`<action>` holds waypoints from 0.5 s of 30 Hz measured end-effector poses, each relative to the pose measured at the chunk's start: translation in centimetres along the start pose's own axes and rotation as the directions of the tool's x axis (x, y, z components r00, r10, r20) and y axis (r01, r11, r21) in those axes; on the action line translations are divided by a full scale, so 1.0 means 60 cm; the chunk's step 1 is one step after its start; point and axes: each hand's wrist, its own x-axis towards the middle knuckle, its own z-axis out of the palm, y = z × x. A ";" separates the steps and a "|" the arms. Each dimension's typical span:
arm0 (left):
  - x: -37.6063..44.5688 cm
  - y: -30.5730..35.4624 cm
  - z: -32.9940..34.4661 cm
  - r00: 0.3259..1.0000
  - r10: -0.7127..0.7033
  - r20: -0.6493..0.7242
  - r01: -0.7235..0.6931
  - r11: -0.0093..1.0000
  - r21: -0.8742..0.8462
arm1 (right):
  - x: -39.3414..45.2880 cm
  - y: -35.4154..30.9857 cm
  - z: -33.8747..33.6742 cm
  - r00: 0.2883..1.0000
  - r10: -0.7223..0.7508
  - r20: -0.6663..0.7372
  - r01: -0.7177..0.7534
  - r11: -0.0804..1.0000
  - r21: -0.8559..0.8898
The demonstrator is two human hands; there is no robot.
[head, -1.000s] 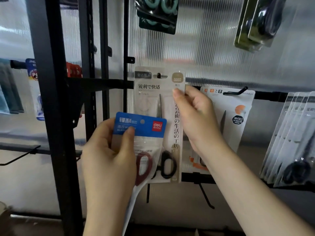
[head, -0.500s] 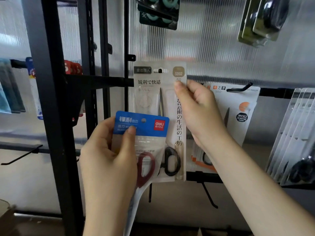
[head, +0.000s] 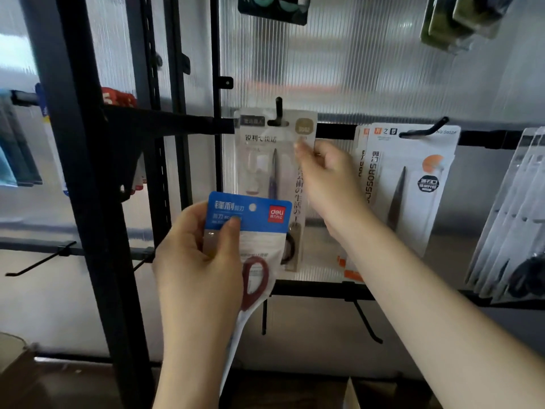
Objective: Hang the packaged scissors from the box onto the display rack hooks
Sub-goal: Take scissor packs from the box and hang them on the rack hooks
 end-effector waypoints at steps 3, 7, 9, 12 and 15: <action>-0.006 -0.002 0.004 1.000 -0.019 0.022 0.019 0.999 0.040 | -0.001 0.003 -0.004 1.000 0.002 -0.021 -0.003 0.999 -0.045; -0.015 -0.003 0.013 0.996 -0.056 0.063 0.056 0.998 0.006 | -0.018 0.019 -0.023 0.996 -0.036 -0.081 0.031 0.998 -0.056; -0.024 -0.007 0.018 0.994 -0.069 0.084 0.068 0.998 0.010 | -0.041 0.033 -0.036 0.994 -0.059 -0.093 0.050 0.994 -0.094; -0.051 -0.019 0.023 0.986 -0.115 0.121 0.116 0.993 -0.003 | -0.092 0.062 -0.054 0.992 -0.107 -0.062 0.096 0.982 -0.161; -0.086 -0.048 0.028 0.972 -0.190 0.137 0.194 0.981 -0.019 | -0.150 0.103 -0.063 0.982 -0.188 0.026 0.189 0.952 -0.242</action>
